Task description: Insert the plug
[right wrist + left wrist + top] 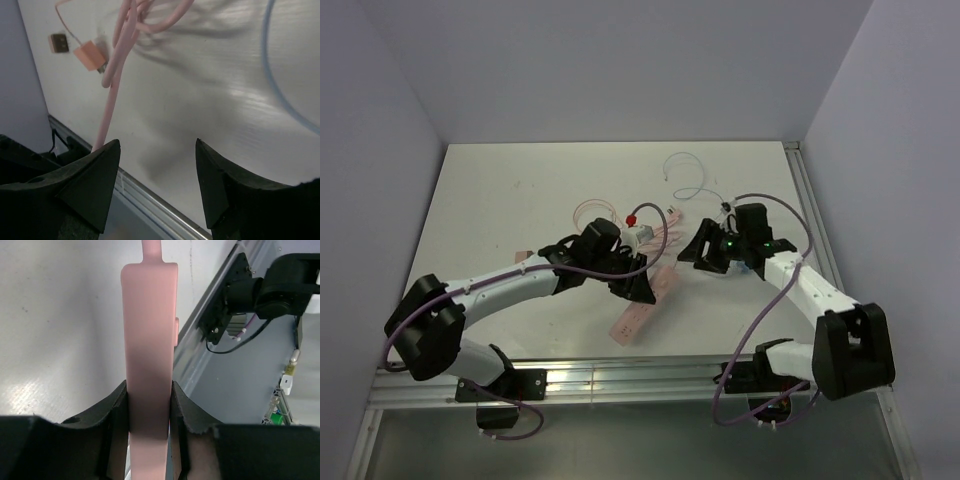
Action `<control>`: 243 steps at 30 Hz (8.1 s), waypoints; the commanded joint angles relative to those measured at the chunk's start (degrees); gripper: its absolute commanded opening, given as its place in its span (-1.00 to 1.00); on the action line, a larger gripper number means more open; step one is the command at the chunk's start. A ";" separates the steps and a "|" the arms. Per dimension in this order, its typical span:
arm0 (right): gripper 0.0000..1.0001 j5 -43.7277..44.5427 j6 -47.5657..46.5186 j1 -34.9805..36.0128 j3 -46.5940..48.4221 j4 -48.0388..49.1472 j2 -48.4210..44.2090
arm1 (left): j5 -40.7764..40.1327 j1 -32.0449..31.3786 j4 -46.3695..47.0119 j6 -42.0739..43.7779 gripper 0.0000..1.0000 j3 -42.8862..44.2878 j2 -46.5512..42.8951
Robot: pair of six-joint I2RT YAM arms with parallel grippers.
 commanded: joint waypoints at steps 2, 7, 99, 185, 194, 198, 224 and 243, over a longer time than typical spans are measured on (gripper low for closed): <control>0.44 -5.63 7.77 7.37 3.97 7.47 5.68 | 3.77 -0.31 3.84 -0.88 -0.99 -1.95 -3.56; 0.57 -7.40 16.39 9.40 1.78 15.48 6.39 | 3.95 -0.31 3.40 -0.52 -0.99 -2.65 -6.20; -0.57 31.12 -10.67 20.39 58.73 -16.25 45.33 | -9.59 2.41 35.56 -41.84 -0.99 -20.06 31.75; 0.51 48.60 -1.00 37.26 33.32 -17.83 32.59 | -54.15 -12.09 -16.99 -43.59 0.26 -21.81 -42.51; 0.57 48.70 -0.74 32.18 33.25 -24.16 19.25 | -53.80 -12.09 -15.94 -40.87 0.30 -20.50 -39.69; 0.47 46.32 0.49 20.15 22.73 -21.80 10.98 | -52.92 -12.09 -14.62 -37.62 0.30 -18.31 -36.71; 0.25 43.94 -0.92 -6.95 11.09 -11.25 21.86 | -46.32 -12.09 -9.78 -27.25 0.24 -12.50 -29.93; -1.00 39.56 -21.56 15.45 14.00 -5.98 1.40 | -12.15 7.15 -1.97 -20.74 0.09 3.14 -18.60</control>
